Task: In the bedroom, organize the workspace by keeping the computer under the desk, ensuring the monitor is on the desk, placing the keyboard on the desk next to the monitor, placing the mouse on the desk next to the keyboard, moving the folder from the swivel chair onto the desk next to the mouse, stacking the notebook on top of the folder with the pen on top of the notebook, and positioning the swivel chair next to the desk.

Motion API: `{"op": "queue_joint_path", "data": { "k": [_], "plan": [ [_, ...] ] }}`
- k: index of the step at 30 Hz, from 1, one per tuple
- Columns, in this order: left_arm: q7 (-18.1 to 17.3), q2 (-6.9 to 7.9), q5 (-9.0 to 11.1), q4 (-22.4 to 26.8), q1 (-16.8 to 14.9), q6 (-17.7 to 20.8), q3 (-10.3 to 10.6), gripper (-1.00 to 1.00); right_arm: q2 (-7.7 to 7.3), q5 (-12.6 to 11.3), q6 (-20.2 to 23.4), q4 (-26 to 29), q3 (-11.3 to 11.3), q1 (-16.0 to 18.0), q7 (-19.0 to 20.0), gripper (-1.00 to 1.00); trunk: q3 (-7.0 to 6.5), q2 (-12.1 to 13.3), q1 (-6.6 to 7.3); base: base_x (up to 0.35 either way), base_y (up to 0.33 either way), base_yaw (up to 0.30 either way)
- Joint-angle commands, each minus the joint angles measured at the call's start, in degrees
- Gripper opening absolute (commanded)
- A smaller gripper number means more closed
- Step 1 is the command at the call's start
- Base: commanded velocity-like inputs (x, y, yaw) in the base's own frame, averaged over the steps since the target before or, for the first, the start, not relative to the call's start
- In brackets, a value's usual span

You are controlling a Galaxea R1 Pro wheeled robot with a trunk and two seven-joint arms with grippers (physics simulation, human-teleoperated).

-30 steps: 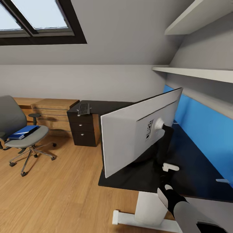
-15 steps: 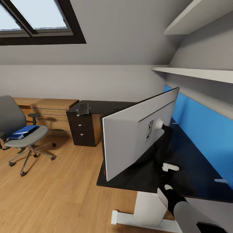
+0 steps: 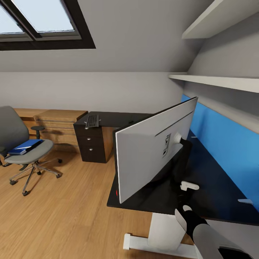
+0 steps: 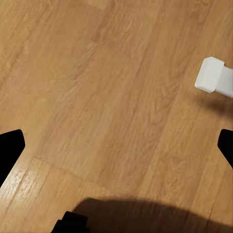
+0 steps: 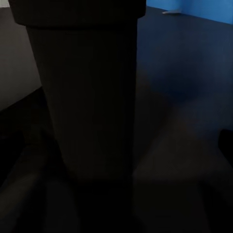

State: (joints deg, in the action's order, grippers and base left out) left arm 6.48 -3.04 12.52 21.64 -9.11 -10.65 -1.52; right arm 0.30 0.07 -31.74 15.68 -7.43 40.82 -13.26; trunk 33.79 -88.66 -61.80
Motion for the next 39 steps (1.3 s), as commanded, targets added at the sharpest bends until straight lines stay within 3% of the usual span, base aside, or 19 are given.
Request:
{"op": "queue_joint_path", "data": {
  "k": [1,39],
  "plan": [
    [0.0,-0.03,0.1,0.0,0.0,-0.2,-0.1,1.00,0.03,-0.1,-0.3,0.0,-0.4,0.0,0.0,1.00,0.05,0.0,0.00,0.000,0.000,0.000],
    [-0.1,-0.03,0.2,-0.1,0.0,-0.2,-0.1,1.00,0.29,-0.1,0.0,2.0,-0.1,0.0,-0.1,1.00,0.05,0.0,0.00,-0.018,0.000,0.000]
  ]
}}
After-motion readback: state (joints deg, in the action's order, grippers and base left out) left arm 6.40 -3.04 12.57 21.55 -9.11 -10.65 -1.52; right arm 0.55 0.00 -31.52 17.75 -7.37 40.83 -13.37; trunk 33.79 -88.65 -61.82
